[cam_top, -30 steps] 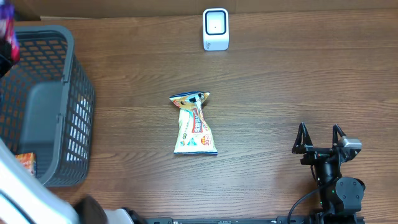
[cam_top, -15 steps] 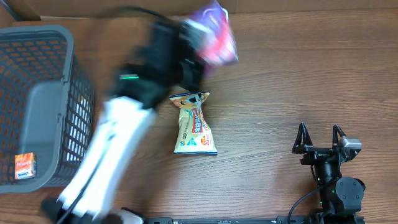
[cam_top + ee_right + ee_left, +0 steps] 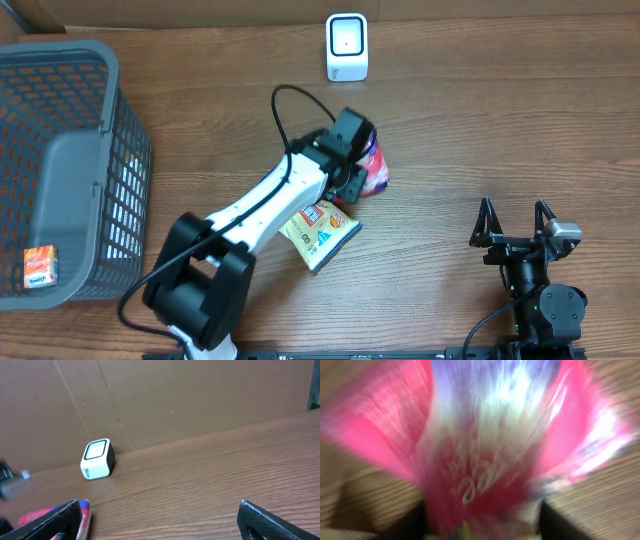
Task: Scan the item barcode
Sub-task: 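Carry the pink package out and release it beside the yellow bag, then reach the left gripper into the basket and grasp the cream tube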
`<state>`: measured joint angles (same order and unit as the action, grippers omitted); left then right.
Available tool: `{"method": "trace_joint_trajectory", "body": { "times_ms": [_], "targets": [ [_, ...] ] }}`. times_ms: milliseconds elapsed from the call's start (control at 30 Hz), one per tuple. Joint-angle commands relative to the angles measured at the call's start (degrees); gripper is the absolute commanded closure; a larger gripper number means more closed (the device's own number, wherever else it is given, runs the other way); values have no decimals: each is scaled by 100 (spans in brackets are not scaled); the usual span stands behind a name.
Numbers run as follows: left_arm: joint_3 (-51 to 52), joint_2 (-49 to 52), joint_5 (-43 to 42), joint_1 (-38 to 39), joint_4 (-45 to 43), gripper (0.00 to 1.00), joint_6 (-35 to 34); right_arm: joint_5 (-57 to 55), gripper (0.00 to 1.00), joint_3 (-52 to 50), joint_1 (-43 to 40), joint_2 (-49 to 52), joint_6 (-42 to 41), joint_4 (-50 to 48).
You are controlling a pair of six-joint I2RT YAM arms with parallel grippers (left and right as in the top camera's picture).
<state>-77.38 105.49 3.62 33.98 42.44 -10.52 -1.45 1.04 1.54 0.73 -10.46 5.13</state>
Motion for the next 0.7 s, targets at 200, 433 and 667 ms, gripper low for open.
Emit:
{"method": "trace_joint_trajectory", "body": {
  "times_ms": [200,433,667],
  "targets": [
    [-4804,-1943,1397,-1147,2463,0,804,4,0,-59,-17,-57,4,-39],
    [-6201,-2004,391,-5442,3864,0,396,2,0,-59,-17,-57,4,-39],
    [-4931,-992,-1652,-8078,3884,0,398,4,0,-59,-17,-57,4,-39]
  ]
}}
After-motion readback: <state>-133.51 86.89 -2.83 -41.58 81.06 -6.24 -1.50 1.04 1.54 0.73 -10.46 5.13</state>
